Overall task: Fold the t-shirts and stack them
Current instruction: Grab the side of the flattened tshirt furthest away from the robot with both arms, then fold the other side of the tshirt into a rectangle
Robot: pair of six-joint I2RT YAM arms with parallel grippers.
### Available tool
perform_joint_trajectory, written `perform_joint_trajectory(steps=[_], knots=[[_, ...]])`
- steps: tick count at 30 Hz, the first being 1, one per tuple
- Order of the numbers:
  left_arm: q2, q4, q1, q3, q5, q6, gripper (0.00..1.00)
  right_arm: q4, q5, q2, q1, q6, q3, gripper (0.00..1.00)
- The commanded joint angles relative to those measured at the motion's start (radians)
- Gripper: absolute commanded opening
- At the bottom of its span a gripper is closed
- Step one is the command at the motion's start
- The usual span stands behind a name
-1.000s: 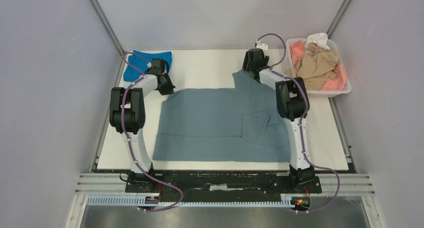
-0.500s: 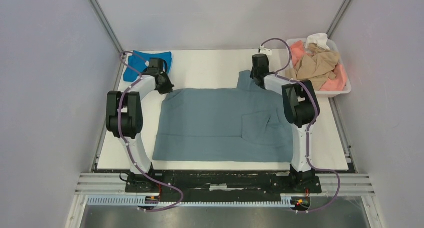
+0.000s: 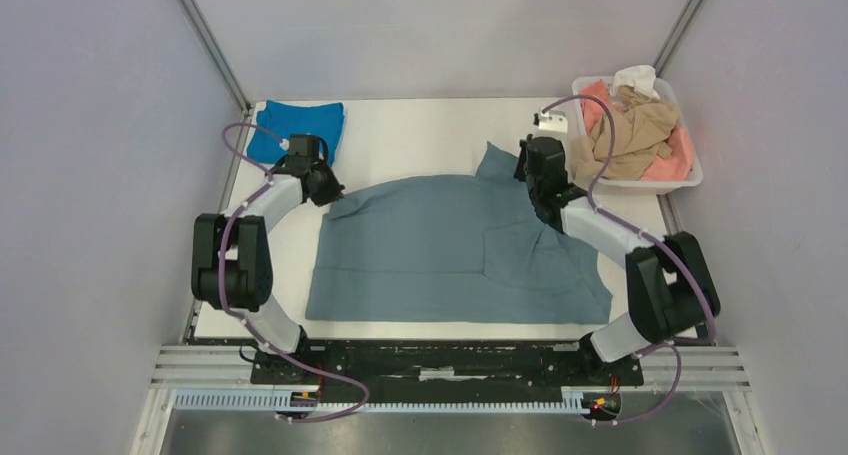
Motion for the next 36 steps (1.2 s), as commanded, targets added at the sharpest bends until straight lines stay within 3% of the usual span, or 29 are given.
perform_joint_trajectory(steps=[1, 15, 29, 31, 33, 34, 36], knots=[[-0.158, 0.079, -0.003, -0.106, -0.004, -0.077, 0.02, 0.025, 0.058, -0.196, 0.03, -0.004, -0.155, 0.0], [-0.452, 0.053, -0.003, -0.324, -0.055, -0.089, 0.02, -0.175, -0.078, -0.691, 0.053, 0.062, -0.446, 0.0], [-0.55, 0.027, -0.003, -0.464, -0.086, -0.098, 0.03, -0.408, -0.177, -0.932, 0.099, 0.169, -0.64, 0.08], [-0.565, -0.013, -0.003, -0.467, -0.12, -0.111, 0.18, -0.494, -0.188, -0.962, 0.107, 0.214, -0.664, 0.14], [-0.593, -0.057, -0.003, -0.462, -0.17, -0.121, 0.44, -0.597, -0.231, -1.014, 0.111, 0.233, -0.686, 0.17], [-0.616, -0.085, -0.003, -0.461, -0.191, -0.131, 0.54, -0.655, -0.262, -1.055, 0.112, 0.243, -0.696, 0.24], [-0.674, -0.112, -0.004, -0.462, -0.222, -0.145, 0.65, -0.73, -0.367, -1.155, 0.112, 0.248, -0.718, 0.5]])
